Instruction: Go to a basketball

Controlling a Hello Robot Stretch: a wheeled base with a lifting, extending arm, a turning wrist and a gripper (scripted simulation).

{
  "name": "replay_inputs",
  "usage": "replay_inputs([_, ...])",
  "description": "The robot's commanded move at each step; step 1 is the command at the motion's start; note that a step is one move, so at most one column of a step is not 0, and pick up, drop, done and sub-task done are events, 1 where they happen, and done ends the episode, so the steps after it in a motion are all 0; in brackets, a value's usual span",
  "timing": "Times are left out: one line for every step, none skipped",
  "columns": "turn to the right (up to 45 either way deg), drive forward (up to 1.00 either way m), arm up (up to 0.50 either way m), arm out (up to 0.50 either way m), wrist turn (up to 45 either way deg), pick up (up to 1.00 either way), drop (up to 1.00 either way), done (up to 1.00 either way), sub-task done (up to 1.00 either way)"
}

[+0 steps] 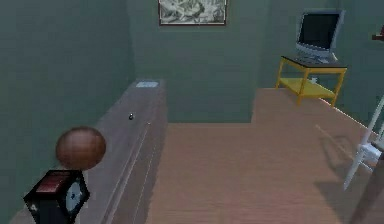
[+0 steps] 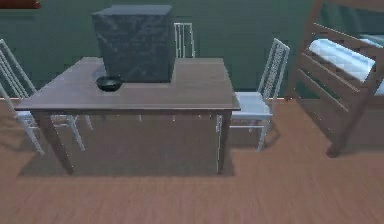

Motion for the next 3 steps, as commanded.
replay_inputs([0.0, 0.25, 0.00, 0.00, 0.0, 0.00, 0.00, 0.00, 0.00])
replay_inputs([-39.0, 0.00, 0.00, 0.00, 0.0, 0.00, 0.00, 0.00, 0.00])
replay_inputs([0.0, 0.00, 0.00, 0.00, 0.0, 0.00, 0.00, 1.00, 0.00])
